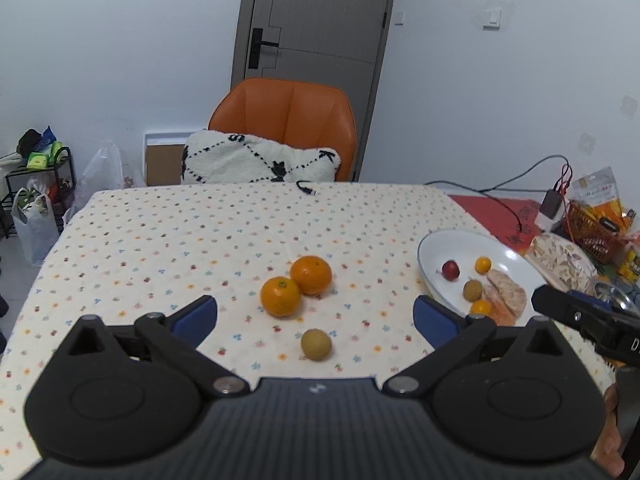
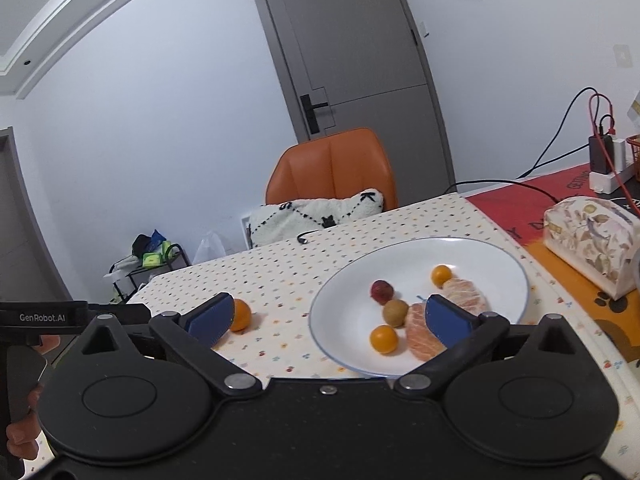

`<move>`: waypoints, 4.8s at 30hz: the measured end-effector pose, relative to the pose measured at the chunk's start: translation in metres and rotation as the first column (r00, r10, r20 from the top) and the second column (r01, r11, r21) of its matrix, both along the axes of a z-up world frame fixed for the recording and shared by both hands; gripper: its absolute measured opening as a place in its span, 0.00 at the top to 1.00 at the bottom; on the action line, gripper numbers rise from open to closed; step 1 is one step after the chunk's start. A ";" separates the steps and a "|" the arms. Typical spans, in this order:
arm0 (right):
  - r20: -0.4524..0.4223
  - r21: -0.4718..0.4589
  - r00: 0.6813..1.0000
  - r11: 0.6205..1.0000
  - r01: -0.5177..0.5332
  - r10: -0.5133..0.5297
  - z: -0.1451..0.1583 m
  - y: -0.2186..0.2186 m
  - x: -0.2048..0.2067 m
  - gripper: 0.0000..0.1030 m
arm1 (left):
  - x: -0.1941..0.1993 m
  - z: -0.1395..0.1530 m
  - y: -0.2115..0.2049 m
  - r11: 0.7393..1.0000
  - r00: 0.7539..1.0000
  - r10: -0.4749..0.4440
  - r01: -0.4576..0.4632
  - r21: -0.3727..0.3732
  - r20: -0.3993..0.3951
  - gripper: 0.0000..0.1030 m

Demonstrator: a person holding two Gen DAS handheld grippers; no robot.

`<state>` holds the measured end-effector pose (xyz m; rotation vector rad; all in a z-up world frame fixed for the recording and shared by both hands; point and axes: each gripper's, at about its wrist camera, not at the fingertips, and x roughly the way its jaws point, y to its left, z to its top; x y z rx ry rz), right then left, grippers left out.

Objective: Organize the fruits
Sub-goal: 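Withdraw both open tools from the plate toward the remaining fruits, then grasp the small red fruit with the left tool while the right tool grasps the kiwi, then carry the red fruit and kiwi into the white plate and open both tools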

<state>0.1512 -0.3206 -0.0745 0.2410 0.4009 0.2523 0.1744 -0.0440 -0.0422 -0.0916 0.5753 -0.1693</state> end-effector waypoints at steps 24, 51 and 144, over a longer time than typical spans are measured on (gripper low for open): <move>-0.065 -0.016 0.991 0.993 -0.118 0.117 -0.013 0.036 -0.001 0.00 | -0.002 -0.053 0.016 1.000 0.991 0.015 -0.016 -0.003 -0.136 0.00; -0.138 0.055 0.969 0.978 -0.200 0.206 -0.033 0.062 0.027 0.00 | 0.008 -0.074 0.021 0.999 0.995 -0.025 0.021 -0.040 -0.099 0.59; -0.079 0.013 0.995 0.998 0.054 -0.053 -0.012 -0.058 0.041 0.78 | 0.042 -0.018 -0.105 0.982 0.982 -0.176 0.180 -0.058 0.062 0.79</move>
